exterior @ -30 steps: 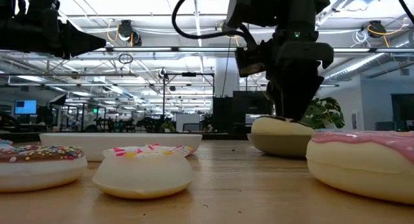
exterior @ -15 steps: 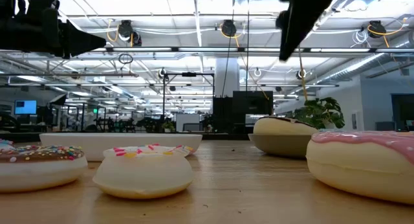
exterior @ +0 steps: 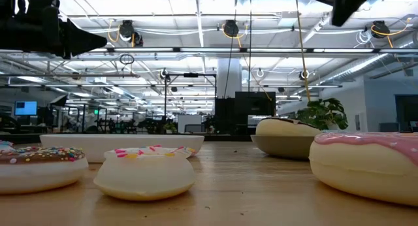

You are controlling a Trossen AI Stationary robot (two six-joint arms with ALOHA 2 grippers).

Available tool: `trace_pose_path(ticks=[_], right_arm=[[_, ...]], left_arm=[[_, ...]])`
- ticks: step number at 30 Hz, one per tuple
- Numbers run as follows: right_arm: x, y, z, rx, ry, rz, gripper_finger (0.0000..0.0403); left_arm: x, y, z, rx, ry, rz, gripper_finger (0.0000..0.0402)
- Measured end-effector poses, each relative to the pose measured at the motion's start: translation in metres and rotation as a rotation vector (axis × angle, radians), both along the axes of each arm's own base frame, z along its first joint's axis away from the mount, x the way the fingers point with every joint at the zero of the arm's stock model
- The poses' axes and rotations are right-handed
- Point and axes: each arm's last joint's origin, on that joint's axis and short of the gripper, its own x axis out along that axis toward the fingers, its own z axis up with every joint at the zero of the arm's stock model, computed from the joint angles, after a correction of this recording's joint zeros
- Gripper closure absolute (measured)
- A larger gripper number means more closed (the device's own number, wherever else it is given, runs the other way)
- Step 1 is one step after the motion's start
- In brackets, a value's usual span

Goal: Pick & Place donuts
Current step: Put the big pink donut on the gray plate

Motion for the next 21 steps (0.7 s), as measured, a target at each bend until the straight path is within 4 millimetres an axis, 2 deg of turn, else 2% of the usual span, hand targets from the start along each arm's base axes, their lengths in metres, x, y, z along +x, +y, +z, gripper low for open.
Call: trace_pose_path(ticks=[3,10,16,21], right_arm=[[-0.001,0.012,-0.009,-0.009,0.031,0.085,0.0396],[0.003,0.022,-0.022,0.034,-0.028,0.104,0.0388],[0.002,0.024,-0.029,0.094,-0.013,0.161,0.0401],[0.002,0.024,-0.036,0.078,-0.033,0.217,0.0399]], left_arm=[[0.000,0.000,0.000,0.000,-0.001,0.000,0.0350],[0.000,0.000,0.000,0.006,0.002,0.001,0.0350],[0.000,0.000,0.000,0.050,0.024,0.011,0.0350],[0.000,0.000,0.000,0.049,0.023,0.012,0.0350]])
